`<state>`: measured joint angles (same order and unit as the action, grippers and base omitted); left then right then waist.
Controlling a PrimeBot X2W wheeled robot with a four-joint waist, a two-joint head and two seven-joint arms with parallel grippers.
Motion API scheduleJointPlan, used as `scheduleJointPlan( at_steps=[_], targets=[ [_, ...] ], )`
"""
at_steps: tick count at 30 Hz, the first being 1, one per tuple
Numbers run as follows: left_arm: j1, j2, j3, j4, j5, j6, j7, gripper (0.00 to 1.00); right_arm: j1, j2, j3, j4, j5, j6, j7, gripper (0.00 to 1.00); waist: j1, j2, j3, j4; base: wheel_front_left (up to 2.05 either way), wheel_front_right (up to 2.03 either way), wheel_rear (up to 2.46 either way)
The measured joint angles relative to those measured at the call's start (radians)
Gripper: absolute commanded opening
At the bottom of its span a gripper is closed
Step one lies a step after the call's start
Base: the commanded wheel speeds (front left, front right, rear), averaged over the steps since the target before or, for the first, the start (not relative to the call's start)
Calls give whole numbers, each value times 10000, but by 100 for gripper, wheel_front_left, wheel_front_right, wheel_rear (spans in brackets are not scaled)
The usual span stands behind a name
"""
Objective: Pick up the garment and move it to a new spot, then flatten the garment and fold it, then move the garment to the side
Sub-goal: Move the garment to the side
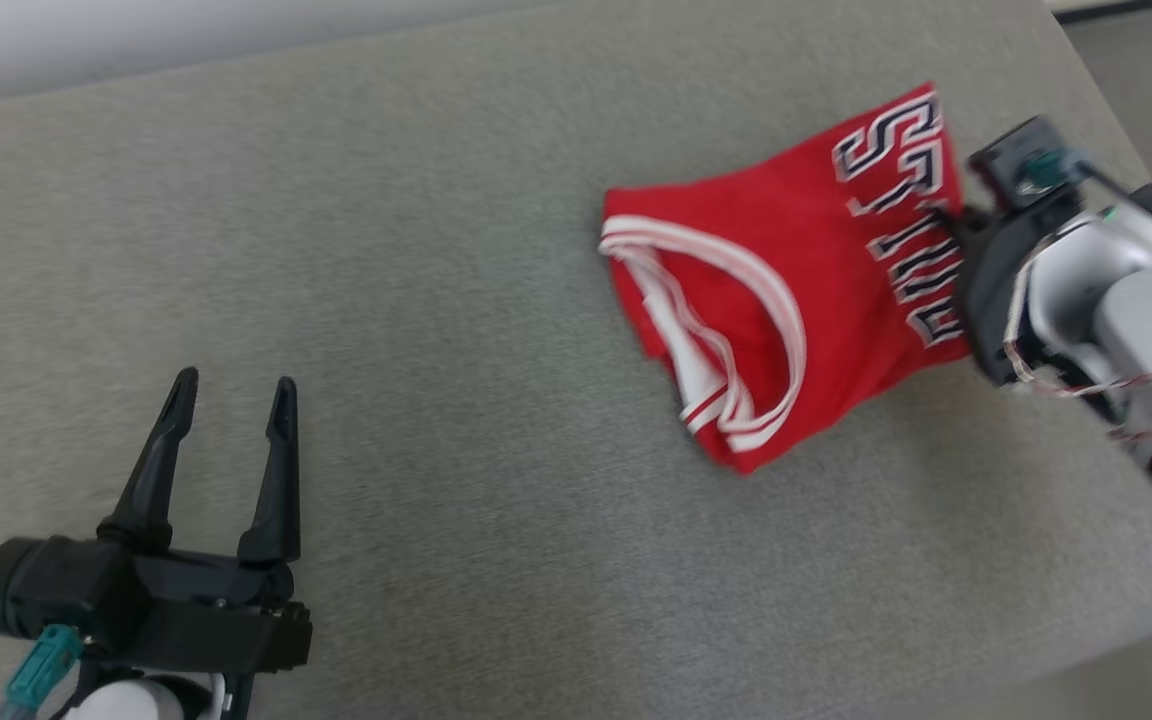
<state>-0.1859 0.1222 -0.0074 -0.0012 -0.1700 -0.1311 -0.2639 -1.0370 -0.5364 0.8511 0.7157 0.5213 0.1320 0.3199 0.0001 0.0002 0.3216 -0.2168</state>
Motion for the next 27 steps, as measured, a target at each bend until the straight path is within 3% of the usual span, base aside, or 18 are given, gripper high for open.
scheduleJointPlan(
  at_steps=[9,15,23,24,25,26,27],
  targets=[
    [-454,815,-744,-646,-44,0,0,100,-1058,-696,173,1394,-405,0,-1894,0,0,0,1078,-882,0,0,0],
    [-635,1396,-905,-1208,2,0,121,100,-1669,-686,-257,2449,-1122,0,-2949,0,0,0,1821,-1208,0,0,0],
    [-685,1745,-825,-1697,-42,0,523,100,-2110,-376,-1135,3887,-2290,0,-4067,0,0,0,2472,-1496,0,0,0],
    [-683,1751,-823,-1707,-50,2,529,100,-2141,-337,-1250,4038,-2435,0,-4230,18,0,0,2511,-1506,0,0,0],
    [-682,1751,-817,-1705,-56,8,529,100,-2164,-301,-1340,4180,-2614,0,-4320,42,1,0,2526,-1501,0,0,0],
    [-669,1747,-825,-1695,-67,52,527,100,-2179,-251,-1475,4330,-2752,0,-4487,100,1,0,2515,-1495,0,0,0],
    [-657,1741,-809,-1678,-90,77,522,100,-2190,-209,-1565,4426,-2922,0,-4661,100,1,0,2486,-1489,0,0,0]
  ],
)
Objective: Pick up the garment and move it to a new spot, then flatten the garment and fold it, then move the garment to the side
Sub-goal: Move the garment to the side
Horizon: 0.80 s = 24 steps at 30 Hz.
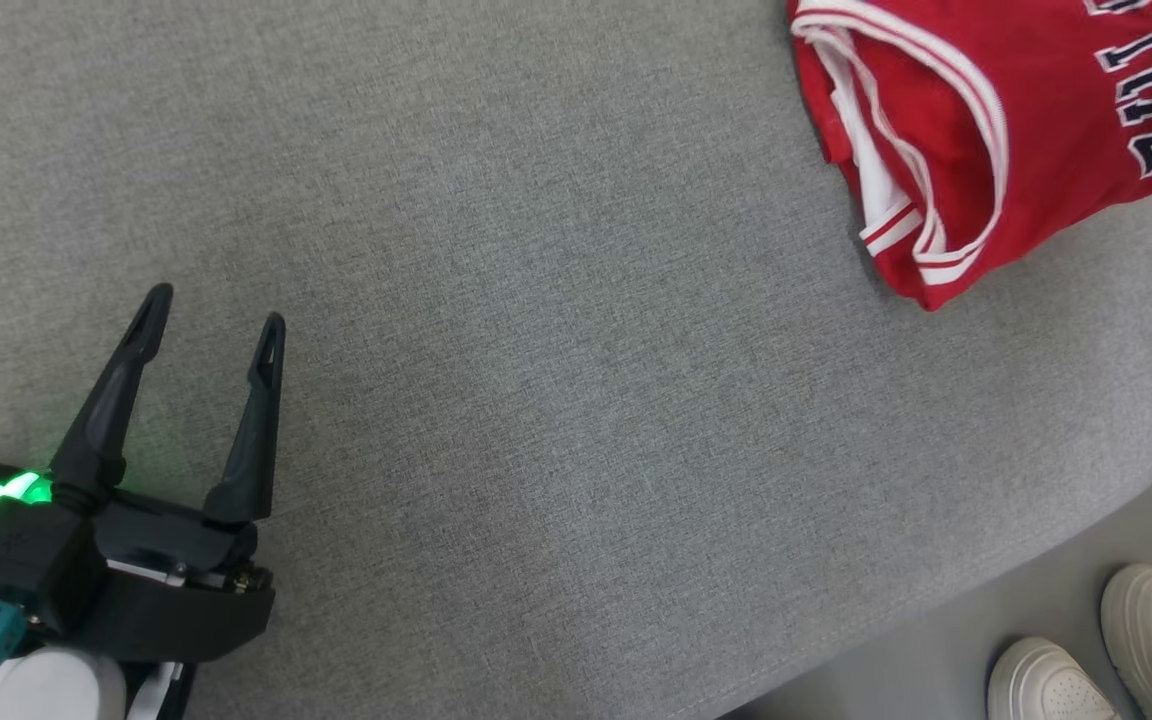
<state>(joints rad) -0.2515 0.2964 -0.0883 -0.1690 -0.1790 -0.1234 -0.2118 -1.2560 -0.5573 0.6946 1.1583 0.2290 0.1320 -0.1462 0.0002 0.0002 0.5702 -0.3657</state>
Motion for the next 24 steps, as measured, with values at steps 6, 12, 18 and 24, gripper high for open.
scheduleJointPlan(
  at_steps=[6,12,18,24],
  targets=[
    [98,-230,-8,500,-90,153,-221,100,160,407,-556,270,-617,0,-848,100,-3,-1,-412,177,0,0,0],
    [505,-589,155,1310,-199,443,-441,100,1291,834,-1618,-658,-453,0,-1139,100,-3,-2,-1174,552,0,0,0],
    [1052,-924,531,2025,-449,704,-491,100,3568,1080,-3381,-3712,-272,0,-1179,100,-4,-3,-2146,982,0,0,0],
    [1608,-1429,940,2322,-589,713,-499,100,6258,1701,-4842,-5866,-362,0,-1179,100,-5,-4,-3243,1464,0,0,0]
  ],
)
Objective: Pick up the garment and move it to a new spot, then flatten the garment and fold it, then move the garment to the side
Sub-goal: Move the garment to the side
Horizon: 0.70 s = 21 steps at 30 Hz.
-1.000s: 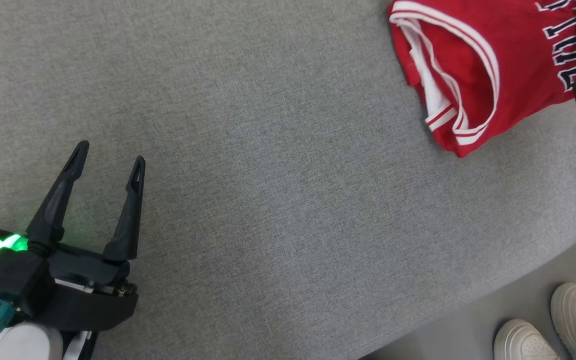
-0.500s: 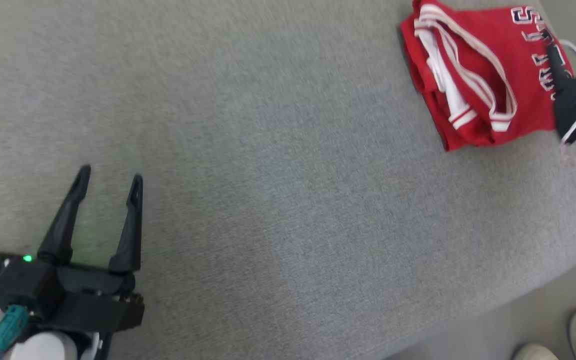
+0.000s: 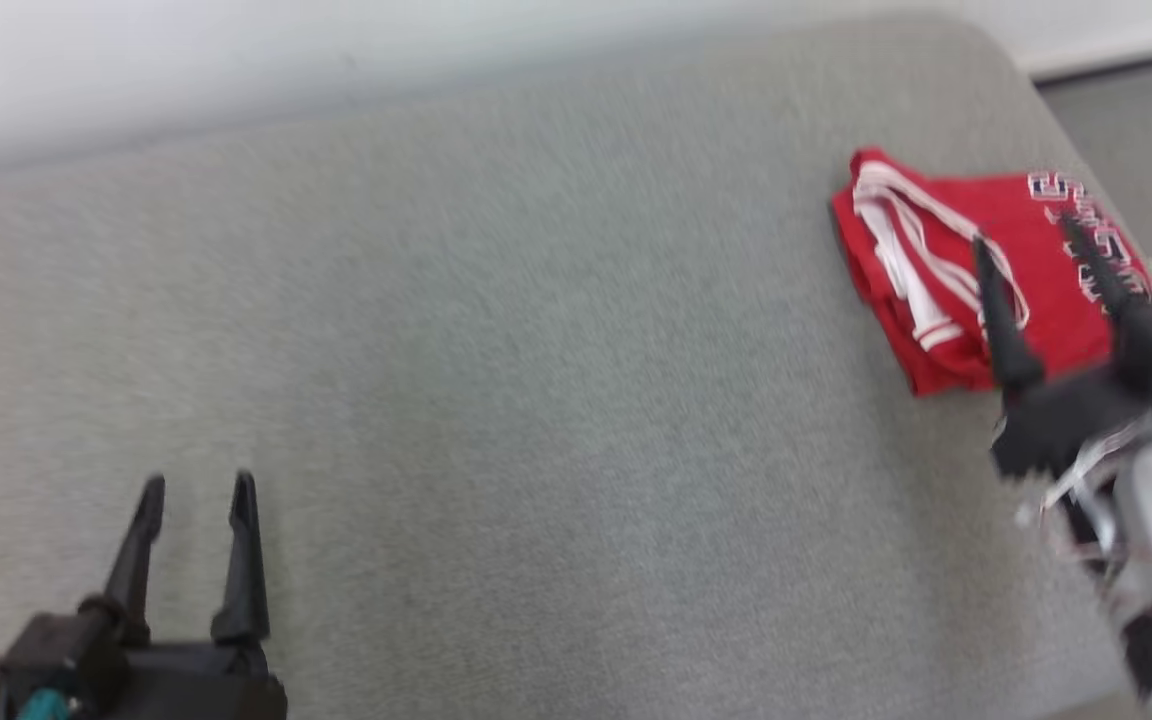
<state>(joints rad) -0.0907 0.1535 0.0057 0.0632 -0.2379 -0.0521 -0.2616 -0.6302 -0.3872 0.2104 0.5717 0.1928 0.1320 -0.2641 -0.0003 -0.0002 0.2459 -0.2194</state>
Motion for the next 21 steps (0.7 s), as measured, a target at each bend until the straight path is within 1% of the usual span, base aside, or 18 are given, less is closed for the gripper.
scheduleJointPlan(
  at_steps=[2,3,7,14,21],
  targets=[
    [237,-138,75,96,0,-12,2,100,786,270,-360,-449,-15,0,0,100,-1,0,-372,168,0,0,0],
    [460,-222,173,196,0,-25,2,100,1481,577,-535,-869,23,0,0,100,-1,0,-736,340,0,0,0],
    [859,-364,359,366,0,-98,-12,100,2461,1035,-612,-1421,234,0,98,100,-1,0,-1416,677,0,0,0],
    [1278,-589,541,537,2,-107,-10,100,3346,1283,-604,-1691,548,-2,297,100,-1,-1,-2216,1185,0,0,0],
    [1599,-742,571,876,121,-188,-12,100,3920,1352,-639,-1379,738,0,336,100,0,0,-2754,1741,0,0,0]
  ],
)
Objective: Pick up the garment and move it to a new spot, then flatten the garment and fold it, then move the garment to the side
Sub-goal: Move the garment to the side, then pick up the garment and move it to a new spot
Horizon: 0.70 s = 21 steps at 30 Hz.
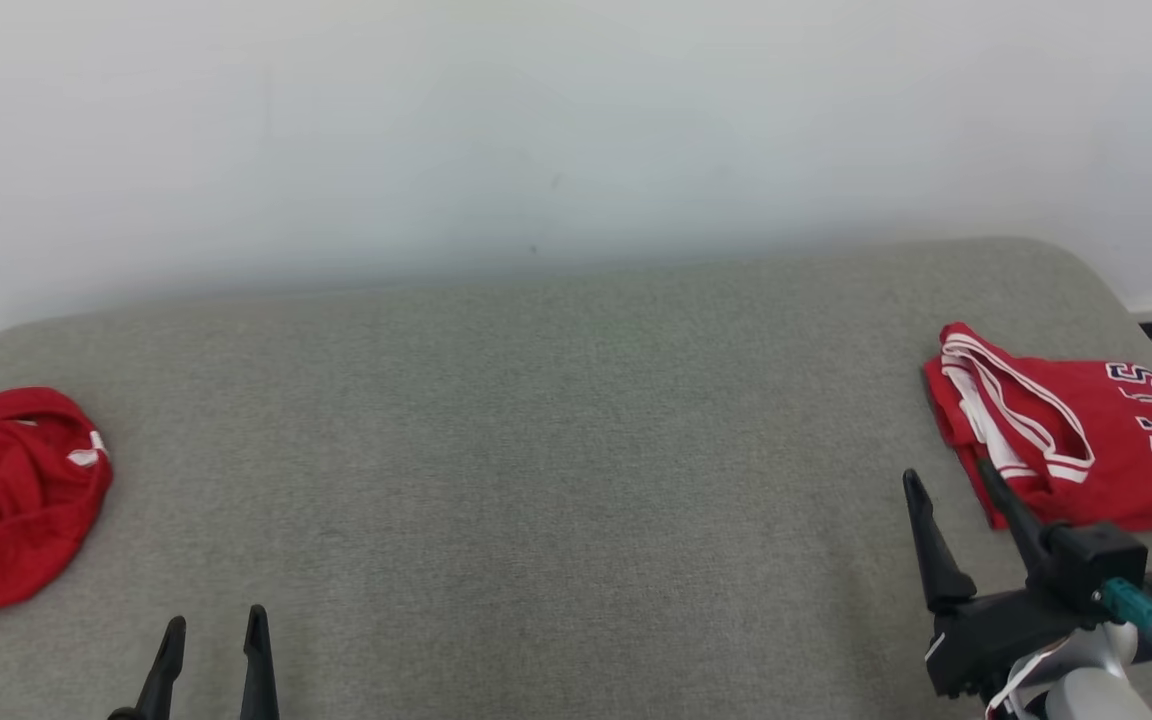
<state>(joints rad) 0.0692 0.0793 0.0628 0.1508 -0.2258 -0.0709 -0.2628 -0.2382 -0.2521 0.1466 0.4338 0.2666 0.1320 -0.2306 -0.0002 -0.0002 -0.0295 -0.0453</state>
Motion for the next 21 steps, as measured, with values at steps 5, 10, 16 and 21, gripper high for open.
scheduleJointPlan(
  at_steps=[5,10,16,21],
  targets=[
    [30,-77,25,226,33,-61,2,100,230,127,48,174,59,-2,-65,100,1,1,-223,267,0,0,0],
    [58,-130,61,407,61,-88,2,100,254,127,38,213,50,-2,-73,100,1,1,-347,355,0,0,0],
    [-56,-155,132,510,140,-186,0,100,307,84,-105,274,-82,-2,105,100,3,2,-374,342,0,0,0],
    [-55,-182,130,460,236,-238,0,100,393,151,-180,198,-150,0,174,100,3,2,-371,328,0,0,0]
  ],
)
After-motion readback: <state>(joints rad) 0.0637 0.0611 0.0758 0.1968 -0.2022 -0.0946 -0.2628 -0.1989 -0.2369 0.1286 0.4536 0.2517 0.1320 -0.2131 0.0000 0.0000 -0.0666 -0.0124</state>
